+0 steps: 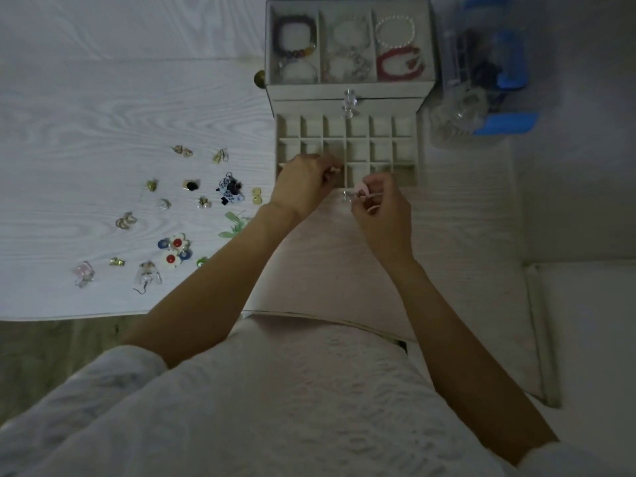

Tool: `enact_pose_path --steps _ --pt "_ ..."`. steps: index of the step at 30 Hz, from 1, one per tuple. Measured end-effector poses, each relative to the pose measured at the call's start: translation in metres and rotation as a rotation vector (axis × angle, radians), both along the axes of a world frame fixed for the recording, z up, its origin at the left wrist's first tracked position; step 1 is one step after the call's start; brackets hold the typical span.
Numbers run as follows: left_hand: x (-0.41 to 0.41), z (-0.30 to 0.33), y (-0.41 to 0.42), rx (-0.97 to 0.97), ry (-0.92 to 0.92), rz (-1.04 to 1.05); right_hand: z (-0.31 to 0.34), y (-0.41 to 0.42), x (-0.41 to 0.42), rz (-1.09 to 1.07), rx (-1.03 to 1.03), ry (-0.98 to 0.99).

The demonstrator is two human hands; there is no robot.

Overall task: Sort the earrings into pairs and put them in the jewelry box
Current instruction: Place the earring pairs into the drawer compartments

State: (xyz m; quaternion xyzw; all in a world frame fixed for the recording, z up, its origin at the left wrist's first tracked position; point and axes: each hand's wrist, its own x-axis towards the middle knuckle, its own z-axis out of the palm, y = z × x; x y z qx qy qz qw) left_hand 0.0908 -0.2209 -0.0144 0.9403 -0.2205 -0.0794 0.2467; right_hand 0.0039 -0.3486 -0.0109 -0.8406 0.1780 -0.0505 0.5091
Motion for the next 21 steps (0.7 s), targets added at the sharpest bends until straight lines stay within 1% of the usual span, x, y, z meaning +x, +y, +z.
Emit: enact_pose_path --steps 3,6,9,11,16,19,21 --pt "-0.005 -0.004 0.006 0.049 -0.11 -0.066 -0.001 -0.003 0.013 0.046 -0.078 -0.058" --pt "-0.012 -0.011 0.018 0.089 -0.239 -0.135 -0.005 -0.004 0.029 0.118 -0.177 -0.066" --pt "-0.019 -0.014 0.026 0.108 -0.295 -0.154 -0.008 -0.002 0.043 0.16 -0.234 -0.061" --pt "-0.021 -0.015 0.028 0.124 -0.309 -0.16 -0.01 0.0 0.048 0.196 -0.288 -0.073" --pt "-0.02 -0.018 0.03 0.151 -0.27 -0.163 -0.013 0.004 0.053 0.329 -0.469 -0.076" --pt "-0.021 -0.018 0.03 0.147 -0.29 -0.146 -0.014 0.004 0.049 0.308 -0.527 -0.12" --pt "-0.022 -0.017 0.029 0.132 -0.301 -0.141 -0.015 0.006 0.049 0.308 -0.548 -0.101"
